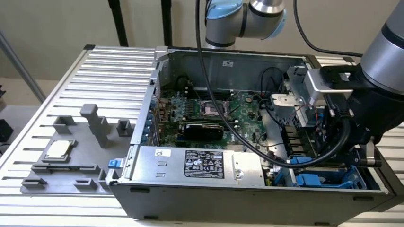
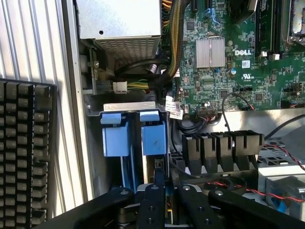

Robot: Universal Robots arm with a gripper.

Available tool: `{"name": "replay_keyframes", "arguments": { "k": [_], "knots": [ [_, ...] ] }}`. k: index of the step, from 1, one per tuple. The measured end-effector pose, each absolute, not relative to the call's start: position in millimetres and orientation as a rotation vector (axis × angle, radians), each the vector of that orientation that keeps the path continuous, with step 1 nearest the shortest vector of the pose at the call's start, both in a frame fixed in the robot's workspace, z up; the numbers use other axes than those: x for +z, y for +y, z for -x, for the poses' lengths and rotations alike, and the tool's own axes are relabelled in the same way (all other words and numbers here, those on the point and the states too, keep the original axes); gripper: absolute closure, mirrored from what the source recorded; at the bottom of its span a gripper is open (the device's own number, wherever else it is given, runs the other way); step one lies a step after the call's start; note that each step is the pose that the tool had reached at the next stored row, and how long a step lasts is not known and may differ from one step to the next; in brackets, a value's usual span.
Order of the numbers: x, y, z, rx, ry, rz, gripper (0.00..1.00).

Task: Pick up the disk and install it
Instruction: 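Insert the second disk wire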

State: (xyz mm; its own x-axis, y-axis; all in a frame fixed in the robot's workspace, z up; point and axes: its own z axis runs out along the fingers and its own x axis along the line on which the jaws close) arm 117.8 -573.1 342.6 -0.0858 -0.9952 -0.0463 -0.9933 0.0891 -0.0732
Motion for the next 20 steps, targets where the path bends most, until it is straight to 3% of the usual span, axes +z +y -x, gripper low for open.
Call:
{"name": "replay_keyframes", "arguments": {
  "k": [20],
  "knots": [
    [342.6,-573.8,-118.4,-0.038,2.253,2.069,0.84]
  ]
}}
